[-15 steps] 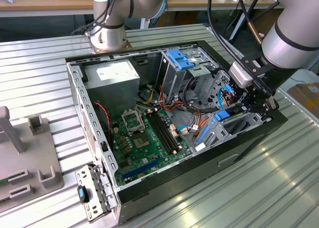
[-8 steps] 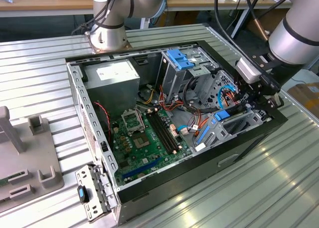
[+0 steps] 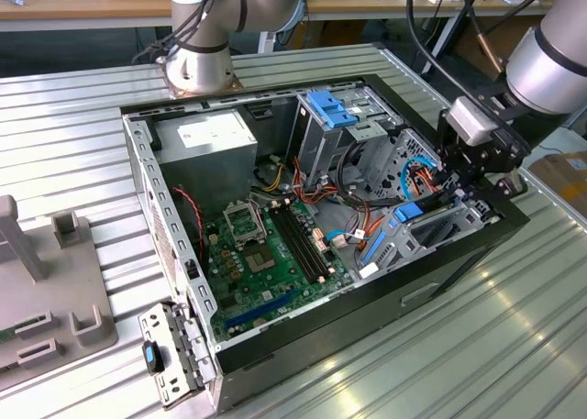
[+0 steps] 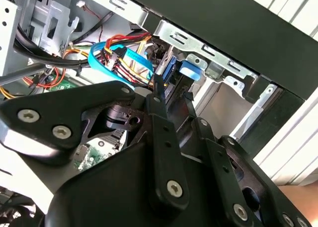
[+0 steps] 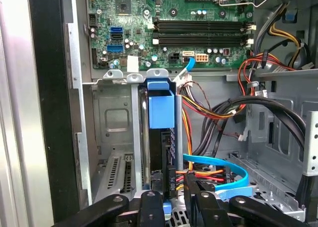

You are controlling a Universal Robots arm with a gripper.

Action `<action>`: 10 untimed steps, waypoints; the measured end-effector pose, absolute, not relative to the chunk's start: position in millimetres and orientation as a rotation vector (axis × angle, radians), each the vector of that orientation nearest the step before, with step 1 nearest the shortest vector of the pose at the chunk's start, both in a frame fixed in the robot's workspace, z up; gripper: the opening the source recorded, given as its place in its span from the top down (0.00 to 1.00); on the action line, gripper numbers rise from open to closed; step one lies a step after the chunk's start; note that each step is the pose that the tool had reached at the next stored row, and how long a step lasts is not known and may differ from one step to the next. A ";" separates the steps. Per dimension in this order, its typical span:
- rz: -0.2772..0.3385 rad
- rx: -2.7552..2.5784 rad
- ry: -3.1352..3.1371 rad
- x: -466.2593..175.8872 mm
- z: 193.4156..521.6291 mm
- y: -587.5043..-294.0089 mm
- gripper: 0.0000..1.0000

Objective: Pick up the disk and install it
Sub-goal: 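Insert the first disk wire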

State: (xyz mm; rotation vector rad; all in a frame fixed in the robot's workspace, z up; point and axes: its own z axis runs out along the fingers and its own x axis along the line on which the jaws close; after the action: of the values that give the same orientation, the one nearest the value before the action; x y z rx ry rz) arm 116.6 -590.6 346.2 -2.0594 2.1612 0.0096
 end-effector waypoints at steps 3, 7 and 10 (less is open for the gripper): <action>0.015 -2.062 2.164 118.0 346.1 -590.6 0.69; 0.012 -2.062 2.166 118.0 346.3 -584.8 0.69; 0.011 -2.063 2.166 118.0 347.0 -584.7 0.69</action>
State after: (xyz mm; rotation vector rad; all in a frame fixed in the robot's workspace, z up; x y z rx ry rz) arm 118.0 -584.7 347.0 -2.0629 2.1662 0.0111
